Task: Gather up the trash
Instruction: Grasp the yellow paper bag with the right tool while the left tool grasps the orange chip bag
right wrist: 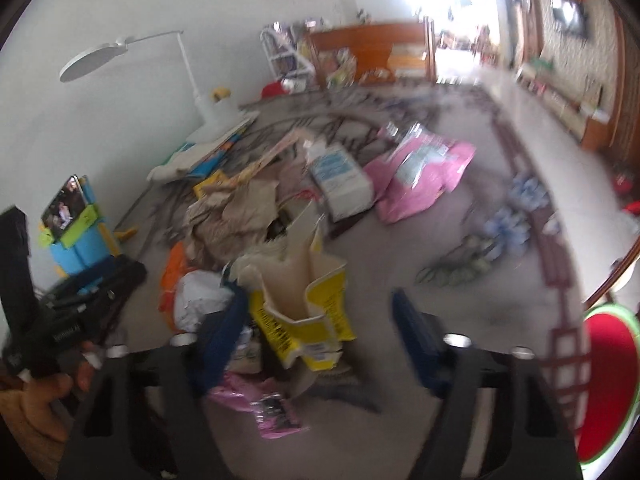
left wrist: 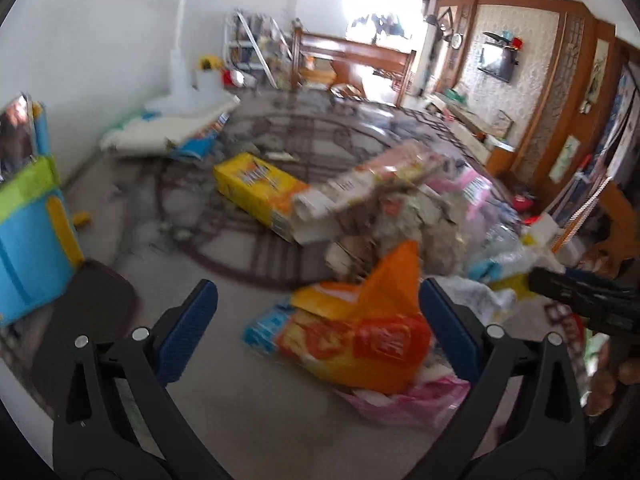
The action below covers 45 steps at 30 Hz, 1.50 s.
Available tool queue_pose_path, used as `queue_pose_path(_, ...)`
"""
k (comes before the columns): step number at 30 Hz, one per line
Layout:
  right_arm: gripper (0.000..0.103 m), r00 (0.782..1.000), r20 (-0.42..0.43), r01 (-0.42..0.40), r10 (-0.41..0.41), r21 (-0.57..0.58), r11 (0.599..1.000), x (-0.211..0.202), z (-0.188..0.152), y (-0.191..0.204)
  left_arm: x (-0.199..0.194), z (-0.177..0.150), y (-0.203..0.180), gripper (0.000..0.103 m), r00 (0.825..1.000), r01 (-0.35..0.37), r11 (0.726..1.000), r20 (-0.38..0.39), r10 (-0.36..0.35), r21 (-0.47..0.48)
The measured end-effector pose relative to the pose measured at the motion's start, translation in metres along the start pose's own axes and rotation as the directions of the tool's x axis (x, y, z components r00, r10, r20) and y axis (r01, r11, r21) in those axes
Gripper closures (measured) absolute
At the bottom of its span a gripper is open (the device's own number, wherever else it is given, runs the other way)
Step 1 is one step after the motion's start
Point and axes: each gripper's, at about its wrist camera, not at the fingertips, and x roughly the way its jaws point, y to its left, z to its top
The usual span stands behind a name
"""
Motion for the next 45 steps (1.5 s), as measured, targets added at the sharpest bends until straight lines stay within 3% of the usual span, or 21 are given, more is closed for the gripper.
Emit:
queue_pose_path(1, 0.073, 0.999, -0.025, -0.025, 0.026, 0.025, 0.999, 0.004, 0.001, -0.003, 0.002, -0.002, -0.002, 0.007, 1.000, 0.011, 1.000, -0.006, -0.011, 0.003)
queue_pose_path(5, 0.075, 0.997, -0.008, -0.077, 0.078, 0.103, 0.992, -0.003, 0.004, -0.016, 0.012, -0.006, -0.010, 0.023, 0.998, 0.041, 0.999, -0.048, -0.040, 0.034)
queue_pose_path(12, 0.075, 0.989, 0.142, -0.061, 0.045, 0.107, 0.992, -0.043, 0.013, -0.029, 0.022, -0.010, -0.019, 0.021, 0.993, 0.084, 0.996, -0.081, -0.083, 0.017)
queue_pose_path(14, 0.075, 0.987, 0.154, -0.057, 0.040, 0.107, 0.993, -0.047, 0.015, -0.032, 0.023, -0.011, -0.028, 0.008, 0.994, 0.079, 0.995, -0.086, -0.074, 0.053)
queue_pose_path(18, 0.074, 0.987, 0.156, -0.055, 0.038, 0.107, 0.993, -0.048, 0.013, -0.036, 0.025, -0.011, -0.035, 0.008, 0.995, 0.066, 0.994, -0.086, -0.058, 0.086)
queue_pose_path(22, 0.074, 0.986, 0.162, -0.054, 0.037, 0.102, 0.993, -0.050, 0.013, -0.037, 0.028, -0.009, -0.022, 0.026, 0.992, 0.089, 0.996, -0.089, -0.088, 0.003)
queue_pose_path(23, 0.074, 0.986, 0.163, -0.054, 0.037, 0.100, 0.994, -0.050, 0.013, -0.036, 0.028, -0.008, -0.019, 0.026, 0.991, 0.093, 0.996, -0.092, -0.094, -0.015)
queue_pose_path(29, 0.073, 0.986, 0.163, -0.053, 0.034, 0.113, 0.992, -0.050, 0.013, -0.037, 0.020, -0.006, -0.019, 0.022, 0.998, 0.006, 1.000, -0.060, -0.004, 0.029)
queue_pose_path(33, 0.073, 0.987, 0.156, -0.054, 0.036, 0.114, 0.992, -0.047, 0.014, -0.038, 0.014, 0.000, 0.000, 0.020, 0.995, 0.090, 0.992, -0.037, -0.094, -0.093)
queue_pose_path(38, 0.072, 0.989, 0.148, -0.046, 0.030, 0.106, 0.993, -0.043, 0.014, -0.035, 0.042, -0.009, 0.000, 0.004, 0.976, 0.108, 0.986, -0.173, -0.130, -0.130)
queue_pose_path(42, 0.072, 0.989, 0.148, -0.038, 0.022, 0.109, 0.993, -0.043, 0.014, -0.037, 0.041, -0.008, 0.001, 0.004, 0.985, 0.068, 0.991, -0.151, -0.085, -0.116)
queue_pose_path(45, 0.072, 0.990, 0.138, -0.026, 0.012, 0.103, 0.994, -0.042, 0.013, -0.036, 0.042, -0.009, 0.008, 0.010, 0.981, 0.093, 0.982, -0.152, -0.118, -0.164)
